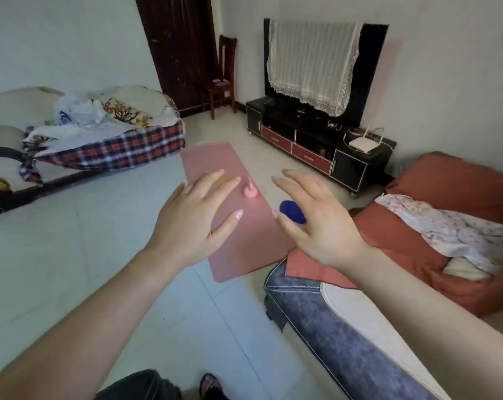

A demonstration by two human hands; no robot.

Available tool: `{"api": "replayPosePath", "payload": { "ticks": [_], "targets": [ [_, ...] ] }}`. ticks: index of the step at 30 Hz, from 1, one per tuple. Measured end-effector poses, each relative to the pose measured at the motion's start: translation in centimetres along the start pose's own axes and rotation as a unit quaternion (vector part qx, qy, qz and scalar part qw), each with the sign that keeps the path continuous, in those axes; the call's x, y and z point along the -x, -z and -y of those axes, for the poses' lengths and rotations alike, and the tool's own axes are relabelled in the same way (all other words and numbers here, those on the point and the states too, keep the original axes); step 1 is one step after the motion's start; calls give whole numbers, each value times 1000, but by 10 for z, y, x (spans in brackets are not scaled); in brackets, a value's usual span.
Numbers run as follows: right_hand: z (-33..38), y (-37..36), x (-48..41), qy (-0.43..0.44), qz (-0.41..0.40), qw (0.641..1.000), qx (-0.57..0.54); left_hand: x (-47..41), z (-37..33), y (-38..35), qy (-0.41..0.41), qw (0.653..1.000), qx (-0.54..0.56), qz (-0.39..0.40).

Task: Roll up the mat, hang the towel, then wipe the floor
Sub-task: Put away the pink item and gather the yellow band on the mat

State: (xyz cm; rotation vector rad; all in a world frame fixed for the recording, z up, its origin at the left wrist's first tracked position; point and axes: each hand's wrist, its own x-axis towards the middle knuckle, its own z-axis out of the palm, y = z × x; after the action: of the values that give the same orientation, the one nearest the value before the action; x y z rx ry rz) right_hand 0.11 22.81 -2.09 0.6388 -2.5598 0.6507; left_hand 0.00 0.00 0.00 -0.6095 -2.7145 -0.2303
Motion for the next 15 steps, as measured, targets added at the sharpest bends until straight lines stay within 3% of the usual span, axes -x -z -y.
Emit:
{"api": "replayPosePath", "payload": {
  "ticks": [5, 15],
  "targets": [
    [-20, -61, -1, -67, 50, 996, -43, -2, 40, -52, 57, 996, 25, 61],
    [-19, -135, -52, -166, 87, 978, -88, -45, 114, -110, 71, 985, 106, 114]
  ]
}}
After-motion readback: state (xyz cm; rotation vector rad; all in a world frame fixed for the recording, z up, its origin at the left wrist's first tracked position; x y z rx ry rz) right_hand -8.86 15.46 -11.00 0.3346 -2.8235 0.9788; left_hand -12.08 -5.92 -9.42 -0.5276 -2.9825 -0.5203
